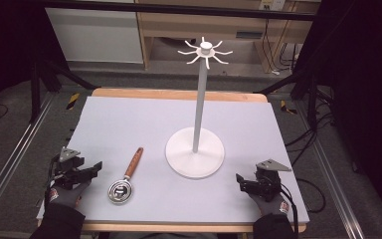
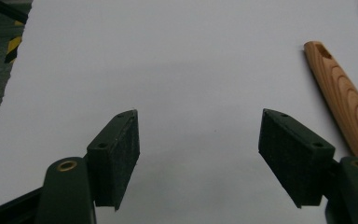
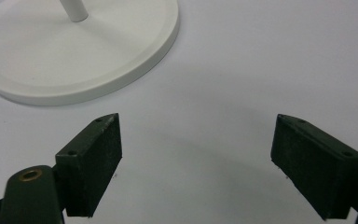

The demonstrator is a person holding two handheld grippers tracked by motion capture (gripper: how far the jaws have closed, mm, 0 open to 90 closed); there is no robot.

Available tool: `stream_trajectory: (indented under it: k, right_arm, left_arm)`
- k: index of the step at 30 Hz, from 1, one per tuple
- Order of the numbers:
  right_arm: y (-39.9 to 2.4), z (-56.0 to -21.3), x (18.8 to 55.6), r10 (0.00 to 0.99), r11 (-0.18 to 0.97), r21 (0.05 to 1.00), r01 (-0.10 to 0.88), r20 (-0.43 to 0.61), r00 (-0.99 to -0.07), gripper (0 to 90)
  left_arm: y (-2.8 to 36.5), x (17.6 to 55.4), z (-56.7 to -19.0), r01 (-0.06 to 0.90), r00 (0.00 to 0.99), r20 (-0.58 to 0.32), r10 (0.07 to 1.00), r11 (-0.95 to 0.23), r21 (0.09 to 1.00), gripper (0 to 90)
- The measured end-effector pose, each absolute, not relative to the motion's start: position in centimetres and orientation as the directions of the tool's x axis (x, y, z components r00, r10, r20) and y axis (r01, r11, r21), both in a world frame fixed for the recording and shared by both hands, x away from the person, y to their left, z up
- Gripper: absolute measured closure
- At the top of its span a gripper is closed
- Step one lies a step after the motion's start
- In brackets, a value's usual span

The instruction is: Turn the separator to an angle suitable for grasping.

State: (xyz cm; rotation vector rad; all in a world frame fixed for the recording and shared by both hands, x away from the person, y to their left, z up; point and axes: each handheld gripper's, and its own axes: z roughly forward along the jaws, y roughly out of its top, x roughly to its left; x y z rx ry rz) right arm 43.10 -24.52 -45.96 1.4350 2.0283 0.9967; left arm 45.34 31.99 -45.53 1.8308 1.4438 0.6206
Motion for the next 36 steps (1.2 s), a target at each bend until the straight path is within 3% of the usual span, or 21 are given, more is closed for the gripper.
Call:
stream_trajectory:
  k: [15,36]
  right_arm:
    - [-24.6,-46.1,42.9,0.939,0.218,0.768,0.602,0.003,-0.344,12.8]
    - [-24.4,-46.1,42.9,0.940,0.221,0.771,0.598,-0.005,-0.341,12.1]
  left_arm:
    - [30.4,44.3,-44.2,0.574,0.326,-0.068,0.943,-0.141,0.807,30.2]
    - [27.7,44.5,-43.1,0.577,0.408,-0.084,0.909,-0.185,0.795,34.4]
